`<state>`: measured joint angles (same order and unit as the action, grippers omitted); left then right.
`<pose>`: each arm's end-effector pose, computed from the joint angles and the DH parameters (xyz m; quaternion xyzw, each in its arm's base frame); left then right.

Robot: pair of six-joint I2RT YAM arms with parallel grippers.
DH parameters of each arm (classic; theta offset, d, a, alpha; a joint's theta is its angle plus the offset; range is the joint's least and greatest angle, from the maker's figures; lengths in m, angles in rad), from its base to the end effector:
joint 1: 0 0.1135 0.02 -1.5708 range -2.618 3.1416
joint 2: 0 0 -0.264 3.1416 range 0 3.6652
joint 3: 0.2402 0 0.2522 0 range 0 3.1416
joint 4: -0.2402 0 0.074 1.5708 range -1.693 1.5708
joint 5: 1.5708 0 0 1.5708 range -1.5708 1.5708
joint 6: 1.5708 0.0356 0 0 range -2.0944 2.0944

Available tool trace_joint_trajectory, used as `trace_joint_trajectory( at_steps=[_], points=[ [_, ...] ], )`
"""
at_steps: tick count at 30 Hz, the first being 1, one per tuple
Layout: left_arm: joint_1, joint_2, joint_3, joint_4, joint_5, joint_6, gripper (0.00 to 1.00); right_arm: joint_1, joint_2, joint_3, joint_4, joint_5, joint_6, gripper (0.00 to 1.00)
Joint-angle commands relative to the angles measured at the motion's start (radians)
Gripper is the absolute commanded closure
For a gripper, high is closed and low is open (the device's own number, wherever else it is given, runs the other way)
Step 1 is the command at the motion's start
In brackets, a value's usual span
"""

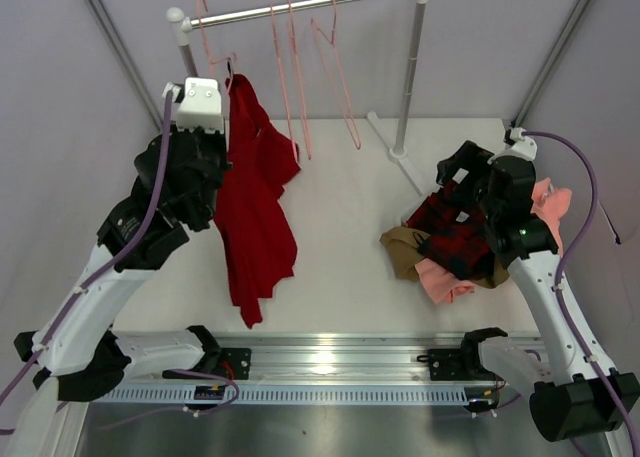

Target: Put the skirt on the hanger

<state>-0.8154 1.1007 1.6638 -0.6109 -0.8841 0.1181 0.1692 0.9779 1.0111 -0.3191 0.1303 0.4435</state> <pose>0.1380 -0.1063 0.5257 0.0308 0.7171 0.0779 0.6919 0.2178 0.0325 0.3697 0.1479 0.7861 0.1306 0.5858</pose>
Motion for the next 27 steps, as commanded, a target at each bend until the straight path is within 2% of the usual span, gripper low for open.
trace_joint_trajectory(
  at_steps=[1,4,8,18,27],
  points=[
    [0.024,0.034,0.079,0.158,-0.084,0.13,1.0,-0.023,-0.004,0.024,0.025,-0.043,0.004,0.03],
    [0.07,0.063,0.106,0.172,-0.07,0.134,1.0,-0.034,-0.007,0.026,0.026,-0.055,0.011,0.03],
    [0.13,0.09,0.123,0.214,0.016,0.135,1.0,-0.04,-0.015,0.018,0.029,-0.057,0.015,0.03],
    [0.173,0.136,0.136,0.28,0.184,0.129,1.0,-0.054,-0.036,-0.049,0.049,-0.081,0.015,0.02],
    [0.239,0.142,0.117,0.33,0.204,0.066,1.0,-0.08,-0.057,-0.071,0.064,-0.106,0.018,0.02]
  ],
)
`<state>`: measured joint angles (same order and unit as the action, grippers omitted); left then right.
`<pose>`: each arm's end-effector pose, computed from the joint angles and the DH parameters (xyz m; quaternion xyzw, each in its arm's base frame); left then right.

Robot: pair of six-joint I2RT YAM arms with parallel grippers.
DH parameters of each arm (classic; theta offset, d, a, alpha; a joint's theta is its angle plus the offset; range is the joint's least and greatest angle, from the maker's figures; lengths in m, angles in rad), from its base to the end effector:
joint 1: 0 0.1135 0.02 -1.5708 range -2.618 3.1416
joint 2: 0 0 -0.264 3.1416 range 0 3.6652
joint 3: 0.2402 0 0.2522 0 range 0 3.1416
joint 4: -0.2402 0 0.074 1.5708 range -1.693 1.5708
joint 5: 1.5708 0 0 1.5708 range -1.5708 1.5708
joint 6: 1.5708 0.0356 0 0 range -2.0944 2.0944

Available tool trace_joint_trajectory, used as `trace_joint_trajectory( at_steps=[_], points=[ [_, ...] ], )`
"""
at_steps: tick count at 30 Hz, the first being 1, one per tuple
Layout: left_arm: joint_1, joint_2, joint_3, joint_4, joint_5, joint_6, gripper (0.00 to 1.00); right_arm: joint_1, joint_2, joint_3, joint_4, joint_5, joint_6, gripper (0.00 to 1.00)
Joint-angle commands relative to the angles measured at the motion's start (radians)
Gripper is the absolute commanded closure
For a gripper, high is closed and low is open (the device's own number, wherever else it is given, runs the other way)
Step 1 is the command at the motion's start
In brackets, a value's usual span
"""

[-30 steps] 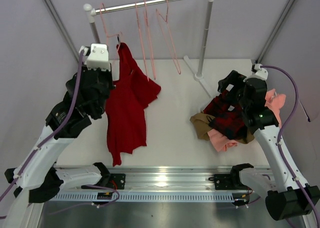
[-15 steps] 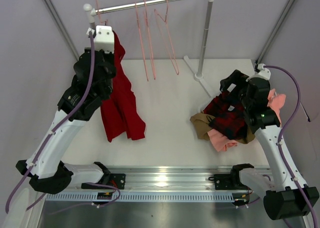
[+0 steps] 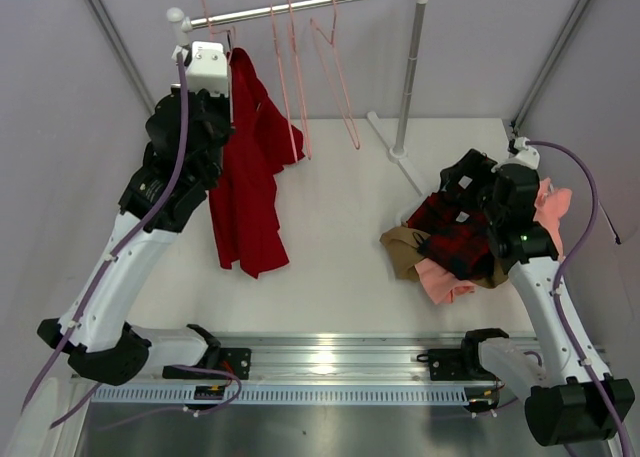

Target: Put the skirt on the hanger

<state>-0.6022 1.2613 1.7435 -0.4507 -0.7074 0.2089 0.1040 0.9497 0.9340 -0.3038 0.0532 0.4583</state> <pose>0.2025 -0.1111 0.5349 0.0290 0.6980 0.1048 0.7078 0.2153 0.0206 0.3499 0.1581 0.7949 0.1417 0.5684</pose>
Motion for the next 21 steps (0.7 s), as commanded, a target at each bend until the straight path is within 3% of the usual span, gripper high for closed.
trace_joint_trajectory(
  at_steps=[1,14,21],
  points=[
    [0.028,-0.019,0.036,0.181,0.032,-0.025,1.0,-0.016,-0.032,0.006,0.051,-0.03,0.002,0.02],
    [0.085,-0.049,-0.197,0.398,0.114,-0.063,1.0,-0.059,-0.026,-0.02,0.061,-0.041,0.002,0.01],
    [0.108,-0.049,-0.265,0.425,0.105,-0.086,1.0,-0.089,-0.011,-0.021,0.066,-0.082,-0.006,0.01]
  ],
)
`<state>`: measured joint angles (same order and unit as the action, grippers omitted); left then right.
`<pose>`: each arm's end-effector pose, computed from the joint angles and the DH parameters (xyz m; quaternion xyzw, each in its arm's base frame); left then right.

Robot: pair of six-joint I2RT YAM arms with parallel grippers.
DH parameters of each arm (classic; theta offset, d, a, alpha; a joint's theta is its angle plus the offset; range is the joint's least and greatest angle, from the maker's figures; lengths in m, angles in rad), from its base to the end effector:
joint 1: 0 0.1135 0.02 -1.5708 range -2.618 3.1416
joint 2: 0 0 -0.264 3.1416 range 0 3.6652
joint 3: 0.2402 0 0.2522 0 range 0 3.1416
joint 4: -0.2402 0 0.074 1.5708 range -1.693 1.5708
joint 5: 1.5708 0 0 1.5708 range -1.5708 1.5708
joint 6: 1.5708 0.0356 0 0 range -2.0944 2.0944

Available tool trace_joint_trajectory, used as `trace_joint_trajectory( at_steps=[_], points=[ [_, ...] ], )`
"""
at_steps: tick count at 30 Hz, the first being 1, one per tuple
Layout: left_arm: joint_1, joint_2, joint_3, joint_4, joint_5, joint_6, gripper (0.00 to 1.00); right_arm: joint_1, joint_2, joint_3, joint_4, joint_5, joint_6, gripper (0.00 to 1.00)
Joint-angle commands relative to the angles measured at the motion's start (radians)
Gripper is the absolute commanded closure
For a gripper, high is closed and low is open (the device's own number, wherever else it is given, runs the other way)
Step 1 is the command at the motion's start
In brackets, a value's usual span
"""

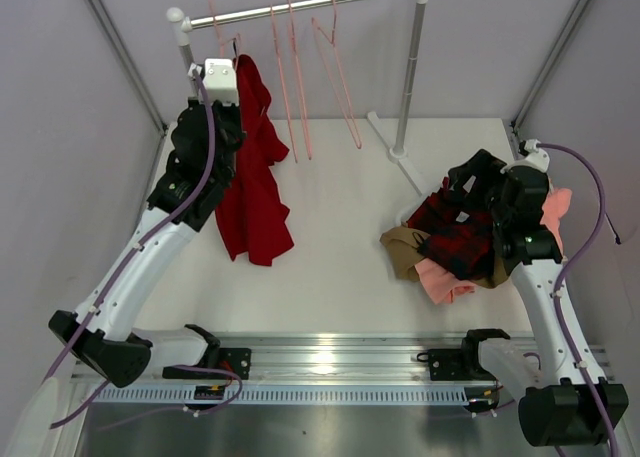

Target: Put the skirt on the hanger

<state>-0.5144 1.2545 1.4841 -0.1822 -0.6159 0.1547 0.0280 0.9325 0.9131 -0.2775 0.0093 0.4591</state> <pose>0.2414 -0.1128 0.4835 0.0088 0.6932 0.0825 0.7159 0.2135 0.0056 0.3487 0.1747 0.7847 0.1398 0.5781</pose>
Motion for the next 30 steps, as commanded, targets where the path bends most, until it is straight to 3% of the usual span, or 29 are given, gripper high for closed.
trace_joint_trajectory(
  at_steps=[1,14,18,21,24,26,28,30],
  points=[
    [0.03,-0.043,-0.014,0.158,0.015,-0.033,1.0,-0.017,0.009,0.0,0.041,-0.045,-0.005,0.01],
    [0.086,-0.066,-0.143,0.119,0.122,-0.11,0.99,-0.111,0.06,0.027,0.055,-0.144,0.006,0.01],
    [0.086,-0.09,-0.171,0.099,0.153,-0.119,0.91,-0.134,0.065,0.029,0.075,-0.17,0.023,0.01],
    [0.086,-0.118,-0.182,0.076,0.174,-0.126,0.78,-0.142,0.065,0.032,0.093,-0.184,0.0,0.01],
    [0.086,-0.141,-0.173,0.038,0.179,-0.135,0.55,-0.142,0.065,0.056,0.095,-0.189,-0.008,0.01],
    [0.086,-0.145,-0.144,-0.023,0.182,-0.145,0.29,-0.142,0.072,0.078,0.081,-0.198,-0.005,0.01],
    [0.086,-0.145,-0.063,-0.088,0.188,-0.162,0.08,-0.142,0.091,0.125,0.057,-0.218,-0.004,0.01],
    [0.086,-0.144,0.034,-0.183,0.197,-0.178,0.01,-0.143,0.104,0.173,0.029,-0.235,-0.002,0.0]
  ],
)
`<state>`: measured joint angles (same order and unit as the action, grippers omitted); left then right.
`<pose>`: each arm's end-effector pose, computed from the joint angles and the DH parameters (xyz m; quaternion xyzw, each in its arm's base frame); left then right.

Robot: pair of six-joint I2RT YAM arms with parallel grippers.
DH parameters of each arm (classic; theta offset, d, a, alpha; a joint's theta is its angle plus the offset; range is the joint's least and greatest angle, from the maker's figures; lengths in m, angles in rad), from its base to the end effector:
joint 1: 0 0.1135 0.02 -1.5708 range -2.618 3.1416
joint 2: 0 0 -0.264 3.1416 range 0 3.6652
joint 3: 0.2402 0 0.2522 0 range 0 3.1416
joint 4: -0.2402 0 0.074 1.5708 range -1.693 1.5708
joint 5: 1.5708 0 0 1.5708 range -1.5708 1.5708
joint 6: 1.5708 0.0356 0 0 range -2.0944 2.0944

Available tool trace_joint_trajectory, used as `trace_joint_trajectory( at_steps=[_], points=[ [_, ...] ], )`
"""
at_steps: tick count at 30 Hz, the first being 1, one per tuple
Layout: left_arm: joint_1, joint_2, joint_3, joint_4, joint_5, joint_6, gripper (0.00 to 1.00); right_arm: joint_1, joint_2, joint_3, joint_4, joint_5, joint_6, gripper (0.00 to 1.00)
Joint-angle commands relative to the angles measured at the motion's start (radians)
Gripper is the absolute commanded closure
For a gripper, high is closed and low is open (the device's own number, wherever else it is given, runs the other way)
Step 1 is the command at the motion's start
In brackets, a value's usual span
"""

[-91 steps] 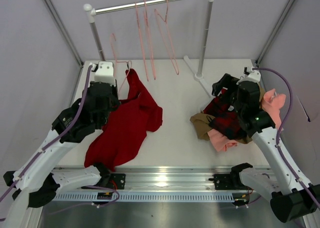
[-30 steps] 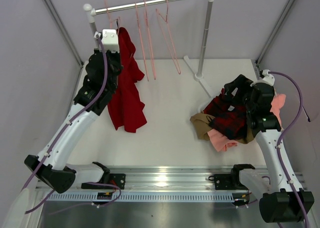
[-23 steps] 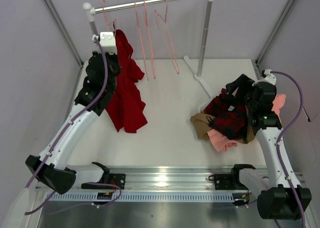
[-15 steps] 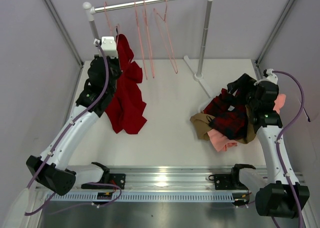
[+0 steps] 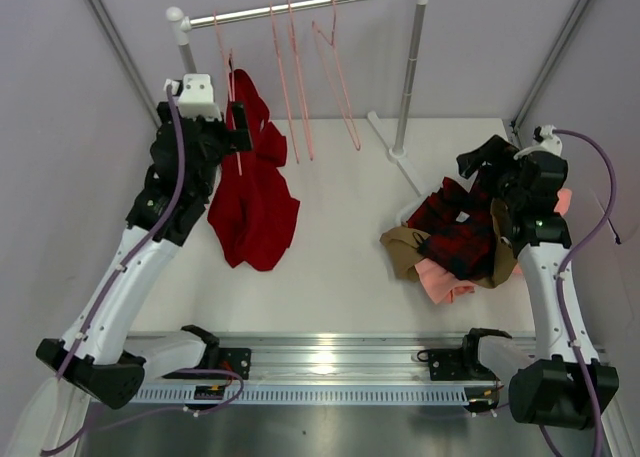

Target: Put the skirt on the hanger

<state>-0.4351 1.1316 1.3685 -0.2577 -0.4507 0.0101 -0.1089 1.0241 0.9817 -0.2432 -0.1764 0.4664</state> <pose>0.2222 -0.0862 0.4661 0.0012 0.7137 0.0122 0.7004 0.2340 -0.0193 0.3579 0.1756 0.7796 0.1755 0.5749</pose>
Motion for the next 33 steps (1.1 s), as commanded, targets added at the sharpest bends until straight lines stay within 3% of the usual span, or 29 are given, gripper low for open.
trace_joint_trajectory(
  at_steps=[1,7,13,18,23,30,33],
  points=[
    [0.007,-0.021,0.174,-0.138,0.041,-0.035,0.01,-0.006,0.013,0.116,-0.01,-0.049,-0.009,0.0],
    [0.01,-0.033,0.378,-0.377,0.075,-0.058,0.01,-0.008,-0.019,0.21,-0.027,-0.077,-0.023,0.01],
    [0.033,-0.171,0.293,-0.477,0.11,-0.189,0.01,-0.006,-0.048,0.308,-0.067,-0.135,-0.041,0.01],
    [0.033,-0.376,0.002,-0.526,0.084,-0.339,0.01,-0.003,-0.091,0.322,-0.061,-0.247,-0.055,0.01],
    [0.033,-0.535,-0.224,-0.532,0.113,-0.458,0.01,0.037,-0.162,0.21,-0.015,-0.308,-0.06,0.01],
    [0.033,-0.828,-0.661,-0.414,0.176,-0.786,0.01,0.167,-0.389,-0.131,0.015,-0.212,-0.038,0.01],
    [0.033,-0.963,-0.746,-0.408,0.152,-0.863,0.01,0.198,-0.53,-0.27,0.016,-0.129,-0.006,0.0]
  ],
)
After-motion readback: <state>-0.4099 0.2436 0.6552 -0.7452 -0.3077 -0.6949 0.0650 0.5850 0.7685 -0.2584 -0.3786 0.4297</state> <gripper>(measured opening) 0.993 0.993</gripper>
